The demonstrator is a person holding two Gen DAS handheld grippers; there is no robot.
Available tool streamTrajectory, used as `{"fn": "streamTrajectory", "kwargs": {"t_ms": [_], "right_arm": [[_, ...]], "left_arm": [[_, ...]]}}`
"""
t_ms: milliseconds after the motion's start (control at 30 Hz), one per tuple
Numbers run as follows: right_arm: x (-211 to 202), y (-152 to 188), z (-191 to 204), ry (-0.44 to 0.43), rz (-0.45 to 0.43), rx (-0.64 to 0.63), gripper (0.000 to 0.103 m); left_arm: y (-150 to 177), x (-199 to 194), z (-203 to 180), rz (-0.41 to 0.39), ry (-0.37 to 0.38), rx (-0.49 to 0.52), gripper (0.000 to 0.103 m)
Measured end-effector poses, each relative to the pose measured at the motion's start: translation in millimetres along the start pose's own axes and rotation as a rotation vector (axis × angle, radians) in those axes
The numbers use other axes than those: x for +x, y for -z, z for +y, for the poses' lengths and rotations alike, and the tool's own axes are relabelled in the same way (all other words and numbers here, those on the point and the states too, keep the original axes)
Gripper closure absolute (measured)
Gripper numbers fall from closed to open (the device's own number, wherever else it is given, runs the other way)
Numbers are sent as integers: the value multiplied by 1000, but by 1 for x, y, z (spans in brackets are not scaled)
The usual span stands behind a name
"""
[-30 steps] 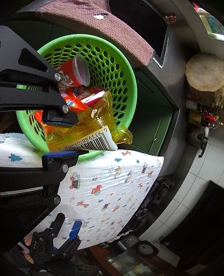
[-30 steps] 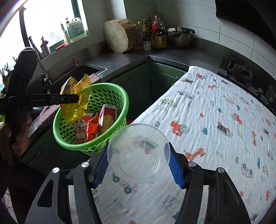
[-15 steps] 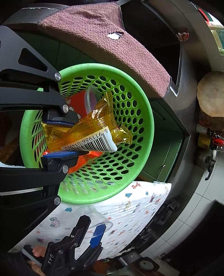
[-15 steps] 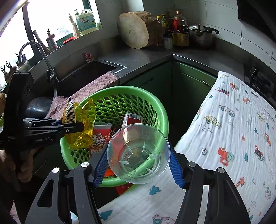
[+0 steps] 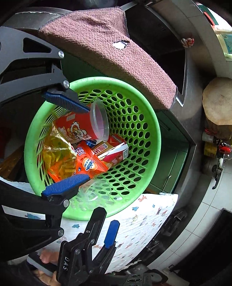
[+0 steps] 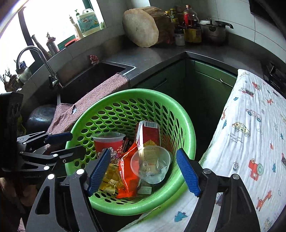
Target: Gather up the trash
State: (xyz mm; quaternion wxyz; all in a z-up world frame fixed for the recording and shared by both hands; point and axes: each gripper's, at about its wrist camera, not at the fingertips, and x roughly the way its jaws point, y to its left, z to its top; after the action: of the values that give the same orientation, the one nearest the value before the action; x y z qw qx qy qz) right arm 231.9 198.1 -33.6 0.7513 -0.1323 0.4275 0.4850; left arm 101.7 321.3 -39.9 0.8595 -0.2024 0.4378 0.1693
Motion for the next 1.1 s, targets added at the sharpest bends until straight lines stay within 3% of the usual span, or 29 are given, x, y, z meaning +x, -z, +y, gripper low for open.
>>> {"fn": "streamTrajectory", "kwargs": {"t_ms": [267, 600, 1100], "right_arm": [[-15, 7, -3, 11, -11, -1, 28], [-65, 32, -8, 88, -64, -14, 18], [-149, 116, -54, 276, -103, 136, 12]], "left_arm": [[2, -21, -8, -62, -46, 37, 18], [16, -42, -36, -131, -66, 97, 6], [58, -71, -119, -256, -21, 223, 5]]}}
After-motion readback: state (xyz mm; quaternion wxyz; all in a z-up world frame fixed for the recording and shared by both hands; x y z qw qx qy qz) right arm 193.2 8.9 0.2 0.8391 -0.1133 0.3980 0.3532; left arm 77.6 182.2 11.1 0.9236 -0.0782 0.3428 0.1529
